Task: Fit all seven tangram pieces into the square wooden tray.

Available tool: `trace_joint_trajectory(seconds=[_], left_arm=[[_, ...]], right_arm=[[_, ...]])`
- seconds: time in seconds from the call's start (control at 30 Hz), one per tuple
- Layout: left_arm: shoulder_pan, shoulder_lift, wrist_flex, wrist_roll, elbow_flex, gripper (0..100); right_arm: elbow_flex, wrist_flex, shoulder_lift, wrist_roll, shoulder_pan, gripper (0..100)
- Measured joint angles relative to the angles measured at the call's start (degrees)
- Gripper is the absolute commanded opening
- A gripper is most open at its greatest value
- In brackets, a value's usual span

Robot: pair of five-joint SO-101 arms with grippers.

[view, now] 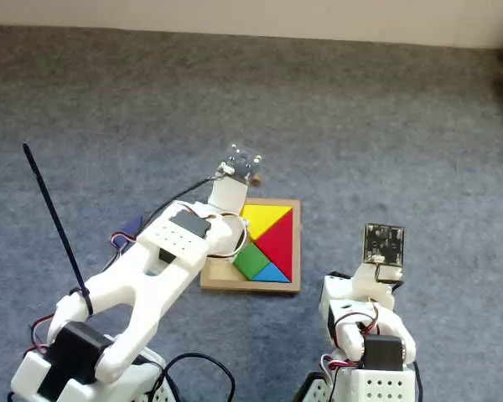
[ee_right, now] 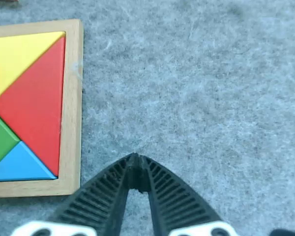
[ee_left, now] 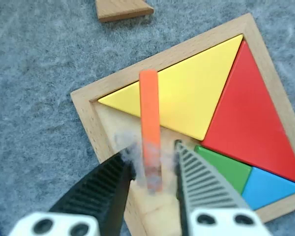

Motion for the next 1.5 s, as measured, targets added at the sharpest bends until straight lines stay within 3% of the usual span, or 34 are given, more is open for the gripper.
trace_joint_trajectory(seconds=[0.33,0.77,1.17,1.5], left_arm=[[-0.2,0.0,0.0,0.3,0.5,21],[-9.8,0.0,0.0,0.3,0.5,21],[-10.3,0.0,0.3,0.3,0.5,21],[-10.4,-0.6,6.1,0.5,0.2,18]], right_arm=[[0.0,0.0,0.0,0.0,0.0,0.5],[0.0,0.0,0.0,0.0,0.0,0.5],[0.0,0.0,0.0,0.0,0.0,0.5],[0.0,0.0,0.0,0.0,0.0,0.5]])
